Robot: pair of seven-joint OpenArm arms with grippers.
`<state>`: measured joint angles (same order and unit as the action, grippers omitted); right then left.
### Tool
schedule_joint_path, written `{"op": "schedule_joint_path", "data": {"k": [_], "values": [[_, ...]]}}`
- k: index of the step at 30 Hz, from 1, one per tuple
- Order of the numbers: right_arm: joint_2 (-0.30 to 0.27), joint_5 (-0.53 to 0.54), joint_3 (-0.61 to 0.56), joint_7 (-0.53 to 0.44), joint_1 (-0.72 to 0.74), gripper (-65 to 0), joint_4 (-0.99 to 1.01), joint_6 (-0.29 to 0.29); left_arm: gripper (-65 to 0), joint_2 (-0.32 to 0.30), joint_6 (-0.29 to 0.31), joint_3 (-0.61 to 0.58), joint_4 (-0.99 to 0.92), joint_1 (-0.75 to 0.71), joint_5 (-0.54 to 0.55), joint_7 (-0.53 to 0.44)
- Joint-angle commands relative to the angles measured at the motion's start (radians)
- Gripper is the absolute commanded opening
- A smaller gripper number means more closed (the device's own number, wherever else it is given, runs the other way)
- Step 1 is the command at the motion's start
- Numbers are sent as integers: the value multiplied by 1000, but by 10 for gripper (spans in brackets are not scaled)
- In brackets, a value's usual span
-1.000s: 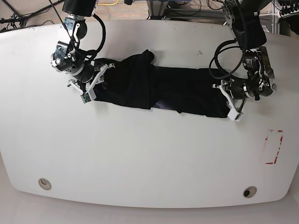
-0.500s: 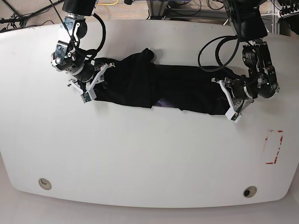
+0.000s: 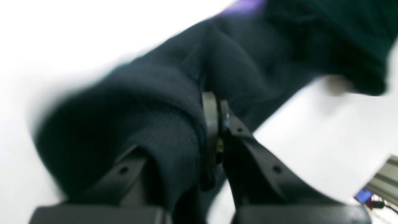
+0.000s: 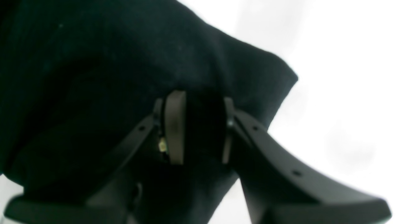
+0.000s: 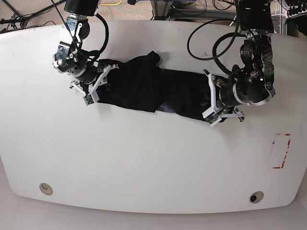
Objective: Fold the T-shirt properly
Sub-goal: 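Fold the strip end held by the left gripper over onto the right gripper's fold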
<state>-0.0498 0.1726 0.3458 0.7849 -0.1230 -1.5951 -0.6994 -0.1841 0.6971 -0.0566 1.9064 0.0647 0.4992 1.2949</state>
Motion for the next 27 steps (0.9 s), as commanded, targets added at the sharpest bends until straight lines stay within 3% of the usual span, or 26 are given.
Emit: {"op": "schedule_joint_path", "data": {"k": [1,11,22,27], "values": [[-6,-32,-1,48,-5,-499,0,1,-640,31,1,-48,21,42,9,-14],[-6,-32,-1,48,-5,-499,0,1,-640,171,1,-171,0,111,6,-13],[-6,-32,-1,48,-5,-499,2,1,-639,328,1,-230,-176,169,6,-13],[8,-32,-1,48,-4,-499,3,1,-639,341,1,-230,-245,192,6,-16]]}}
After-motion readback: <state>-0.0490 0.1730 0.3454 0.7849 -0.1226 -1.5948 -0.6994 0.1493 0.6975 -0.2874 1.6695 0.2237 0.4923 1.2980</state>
